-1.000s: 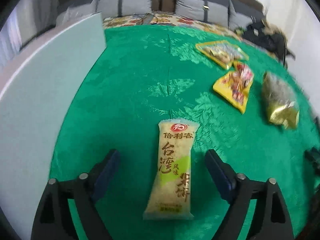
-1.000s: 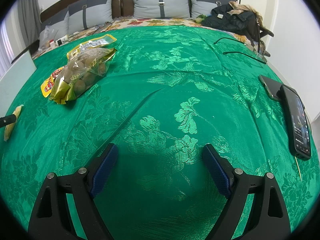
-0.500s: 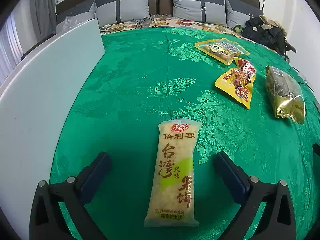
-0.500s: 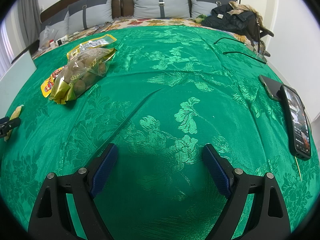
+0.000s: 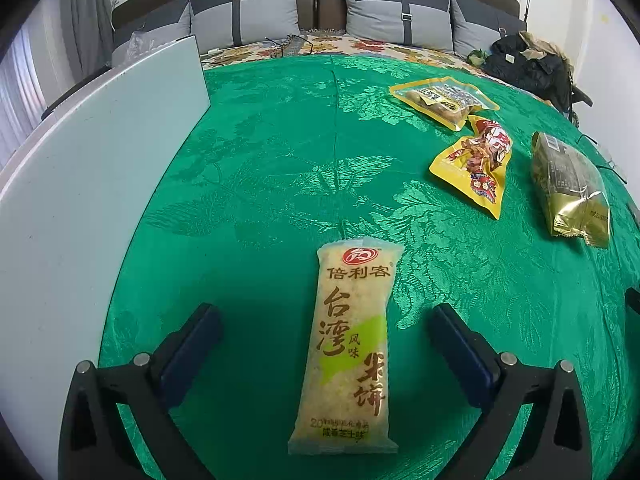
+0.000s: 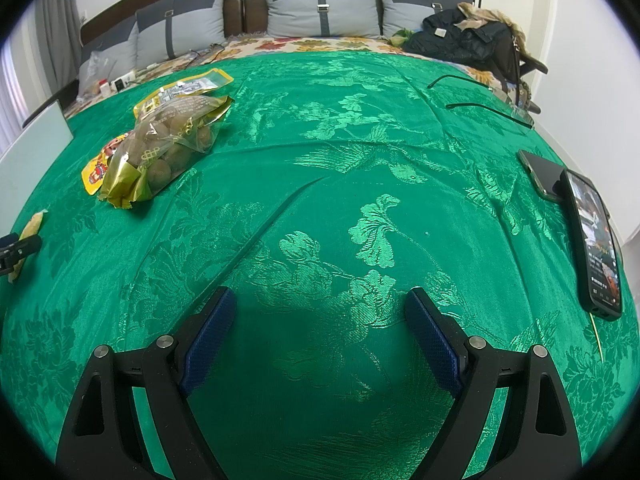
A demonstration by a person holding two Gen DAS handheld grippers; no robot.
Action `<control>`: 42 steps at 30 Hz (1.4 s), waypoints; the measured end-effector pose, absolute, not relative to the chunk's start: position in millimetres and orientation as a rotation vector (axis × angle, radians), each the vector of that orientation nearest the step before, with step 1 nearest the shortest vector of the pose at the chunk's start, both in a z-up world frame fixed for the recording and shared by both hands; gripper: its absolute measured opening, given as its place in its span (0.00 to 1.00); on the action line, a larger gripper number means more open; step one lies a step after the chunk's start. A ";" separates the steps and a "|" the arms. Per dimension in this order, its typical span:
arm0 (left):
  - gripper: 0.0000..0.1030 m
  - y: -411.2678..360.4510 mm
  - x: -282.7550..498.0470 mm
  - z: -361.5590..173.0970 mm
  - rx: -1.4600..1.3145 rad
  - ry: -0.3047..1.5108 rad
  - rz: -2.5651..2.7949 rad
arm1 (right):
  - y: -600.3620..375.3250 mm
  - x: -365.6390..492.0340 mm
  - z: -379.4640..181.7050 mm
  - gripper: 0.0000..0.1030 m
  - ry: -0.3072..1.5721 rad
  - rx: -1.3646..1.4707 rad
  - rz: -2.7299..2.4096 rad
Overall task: Organize snacks
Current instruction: 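Lower the rice-cake bar onto the bed and open the left gripper, then grasp the clear bag of brown balls with the right gripper and lift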
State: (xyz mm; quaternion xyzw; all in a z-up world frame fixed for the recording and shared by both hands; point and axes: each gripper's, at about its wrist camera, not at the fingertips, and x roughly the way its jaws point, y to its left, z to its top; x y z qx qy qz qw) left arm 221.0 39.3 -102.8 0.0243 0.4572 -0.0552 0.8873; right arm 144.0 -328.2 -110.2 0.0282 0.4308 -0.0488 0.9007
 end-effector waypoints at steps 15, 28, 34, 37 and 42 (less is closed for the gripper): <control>1.00 39.5 221.0 -102.7 0.050 0.950 -0.115 | -328.4 144.0 -110.1 0.87 0.891 0.060 -0.102; 1.00 39.5 221.1 -102.8 0.050 0.950 -0.115 | -281.0 197.2 -30.4 0.85 0.850 0.295 -0.011; 1.00 39.6 221.0 -102.8 0.050 0.950 -0.116 | -231.0 268.7 -51.1 0.85 1.015 0.323 -0.080; 1.00 39.6 221.0 -102.8 0.050 0.950 -0.116 | -215.3 288.8 -65.3 0.85 1.060 0.281 -0.141; 1.00 39.6 220.9 -102.8 0.050 0.950 -0.116 | -214.3 307.9 -94.1 0.85 1.135 0.221 -0.227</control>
